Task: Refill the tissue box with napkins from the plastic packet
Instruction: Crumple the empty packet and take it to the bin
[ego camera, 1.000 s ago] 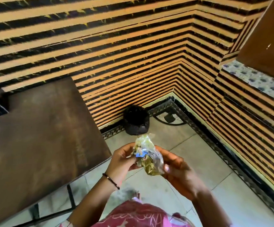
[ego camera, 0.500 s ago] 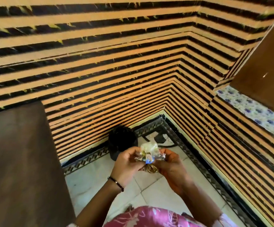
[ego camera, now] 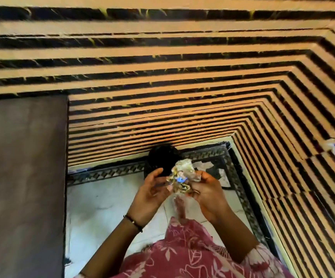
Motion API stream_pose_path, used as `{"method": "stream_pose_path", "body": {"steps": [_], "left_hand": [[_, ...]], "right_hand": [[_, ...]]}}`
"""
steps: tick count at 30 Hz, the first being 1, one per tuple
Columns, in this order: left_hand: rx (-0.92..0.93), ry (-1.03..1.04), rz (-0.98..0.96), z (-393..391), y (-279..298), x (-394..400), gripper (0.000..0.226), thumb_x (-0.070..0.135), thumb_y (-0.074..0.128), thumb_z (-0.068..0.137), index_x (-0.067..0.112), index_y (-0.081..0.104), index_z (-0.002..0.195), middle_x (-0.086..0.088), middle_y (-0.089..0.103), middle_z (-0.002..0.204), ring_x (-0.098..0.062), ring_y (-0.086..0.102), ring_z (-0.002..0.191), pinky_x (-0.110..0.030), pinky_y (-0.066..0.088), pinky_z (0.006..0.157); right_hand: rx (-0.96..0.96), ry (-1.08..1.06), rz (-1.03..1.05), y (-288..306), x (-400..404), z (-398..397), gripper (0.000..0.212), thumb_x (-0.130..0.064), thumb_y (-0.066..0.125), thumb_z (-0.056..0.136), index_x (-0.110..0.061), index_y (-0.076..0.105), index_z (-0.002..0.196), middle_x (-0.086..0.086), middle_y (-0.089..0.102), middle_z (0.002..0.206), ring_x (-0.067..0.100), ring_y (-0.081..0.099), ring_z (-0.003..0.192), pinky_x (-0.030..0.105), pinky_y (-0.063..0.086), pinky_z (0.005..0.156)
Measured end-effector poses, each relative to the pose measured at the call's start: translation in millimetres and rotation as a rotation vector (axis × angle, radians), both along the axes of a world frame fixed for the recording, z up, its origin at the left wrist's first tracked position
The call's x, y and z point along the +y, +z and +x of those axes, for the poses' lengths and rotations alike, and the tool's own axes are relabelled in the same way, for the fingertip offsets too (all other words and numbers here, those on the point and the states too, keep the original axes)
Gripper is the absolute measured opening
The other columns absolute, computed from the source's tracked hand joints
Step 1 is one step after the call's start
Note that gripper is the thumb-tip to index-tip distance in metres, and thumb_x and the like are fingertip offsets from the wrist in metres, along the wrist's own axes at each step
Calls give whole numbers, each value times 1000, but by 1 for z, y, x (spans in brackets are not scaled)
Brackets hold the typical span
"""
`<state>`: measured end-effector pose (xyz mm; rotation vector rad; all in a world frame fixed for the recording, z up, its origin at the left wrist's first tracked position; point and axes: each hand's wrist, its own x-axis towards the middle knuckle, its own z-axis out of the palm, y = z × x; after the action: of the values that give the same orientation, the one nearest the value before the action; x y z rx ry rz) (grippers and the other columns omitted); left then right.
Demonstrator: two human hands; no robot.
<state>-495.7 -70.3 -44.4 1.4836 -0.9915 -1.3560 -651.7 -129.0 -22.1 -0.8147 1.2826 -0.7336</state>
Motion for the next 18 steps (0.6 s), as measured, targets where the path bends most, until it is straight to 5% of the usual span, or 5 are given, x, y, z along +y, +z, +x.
{"method": "stream_pose_path", "body": {"steps": [6,10,14,16,18], "left_hand": [[-249,157,119,4,-49,-63,44,39,57,77,37,43,119,13,60,114,11,55,104,-23,46,90],[-353,205,275,-5,-93,-109,49,32,60,82,17,47,127,-6,58,127,-20,55,118,-27,41,95],[-464,168,437,-11,-140,-153,81,56,37,69,6,43,133,-16,51,134,-30,50,122,-31,37,99],[-487,136,508,-12,-162,-171,77,47,40,72,3,38,136,-21,46,137,-35,46,125,-36,35,103],[-497,113,576,-10,-186,-188,69,34,43,76,2,34,137,-24,43,138,-38,44,126,-39,34,105]], "right_hand": [[141,20,42,-44,-97,-34,11,4,63,79,2,65,89,17,68,77,23,65,63,25,52,49],[302,100,83,-83,-154,-55,13,2,66,78,5,61,91,22,66,81,26,62,62,26,53,48],[485,355,18,-126,-199,-55,13,-2,68,78,-1,59,87,23,66,82,27,65,66,39,59,59],[568,526,-42,-152,-220,-45,14,-4,70,77,-4,57,84,23,65,80,34,66,74,48,56,66],[636,689,-111,-180,-241,-30,14,-5,69,77,-7,55,78,12,62,70,16,63,68,38,50,64]]}}
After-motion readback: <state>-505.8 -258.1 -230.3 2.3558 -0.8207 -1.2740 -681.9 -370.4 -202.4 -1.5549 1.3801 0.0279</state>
